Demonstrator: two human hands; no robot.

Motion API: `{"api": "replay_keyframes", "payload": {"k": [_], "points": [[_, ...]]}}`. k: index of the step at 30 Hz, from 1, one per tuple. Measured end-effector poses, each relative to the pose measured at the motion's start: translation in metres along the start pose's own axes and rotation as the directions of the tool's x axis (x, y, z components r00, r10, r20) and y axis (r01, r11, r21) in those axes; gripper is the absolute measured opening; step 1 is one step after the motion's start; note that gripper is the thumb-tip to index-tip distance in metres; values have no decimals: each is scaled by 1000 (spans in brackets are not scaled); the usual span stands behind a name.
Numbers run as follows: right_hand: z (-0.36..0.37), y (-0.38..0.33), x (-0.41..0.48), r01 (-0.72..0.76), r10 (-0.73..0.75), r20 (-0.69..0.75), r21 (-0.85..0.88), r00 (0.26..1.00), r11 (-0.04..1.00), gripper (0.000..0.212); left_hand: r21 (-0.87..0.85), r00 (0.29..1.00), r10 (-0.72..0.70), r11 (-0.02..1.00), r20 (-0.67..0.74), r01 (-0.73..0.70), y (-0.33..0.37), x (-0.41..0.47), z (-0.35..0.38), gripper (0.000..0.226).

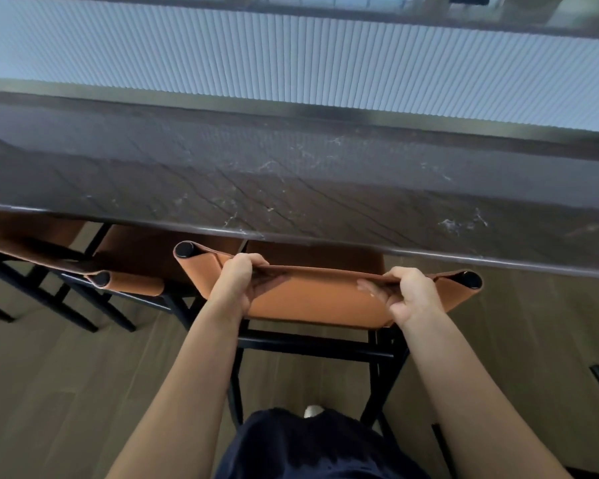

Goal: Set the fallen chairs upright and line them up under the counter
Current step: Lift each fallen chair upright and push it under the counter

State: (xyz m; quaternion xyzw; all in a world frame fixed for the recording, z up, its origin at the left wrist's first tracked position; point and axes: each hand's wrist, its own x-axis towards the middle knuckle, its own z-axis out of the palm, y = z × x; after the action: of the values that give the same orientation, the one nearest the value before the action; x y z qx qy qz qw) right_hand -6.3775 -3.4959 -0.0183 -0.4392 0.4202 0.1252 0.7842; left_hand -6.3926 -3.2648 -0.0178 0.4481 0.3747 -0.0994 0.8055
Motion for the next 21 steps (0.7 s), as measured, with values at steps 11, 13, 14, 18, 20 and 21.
{"api": "replay_keyframes", "payload": {"k": [11,13,14,18,20,21], "points": [[3,0,1,2,-1,-14,18,1000,1000,11,148,997,-71,987,7,70,3,6,-5,15],[-1,3,-1,-3,4,-18,24,1000,1000,12,177,998,-70,982,4,69,0,1,-7,18],[-3,6,-3,-5,6,-15,27,1000,1000,12,183,998,-67,981,7,65,-3,-1,-9,18],[-8,12,-10,-9,9,-13,32,1000,999,10,187,998,-65,981,26,59,-8,-9,-14,19],[-11,15,-12,-7,7,-17,25,1000,1000,10,202,996,-86,976,32,77,-10,-11,-16,19],[-13,17,-14,-4,5,-20,20,1000,1000,10,204,995,-94,975,34,85,-11,-13,-18,19]]}}
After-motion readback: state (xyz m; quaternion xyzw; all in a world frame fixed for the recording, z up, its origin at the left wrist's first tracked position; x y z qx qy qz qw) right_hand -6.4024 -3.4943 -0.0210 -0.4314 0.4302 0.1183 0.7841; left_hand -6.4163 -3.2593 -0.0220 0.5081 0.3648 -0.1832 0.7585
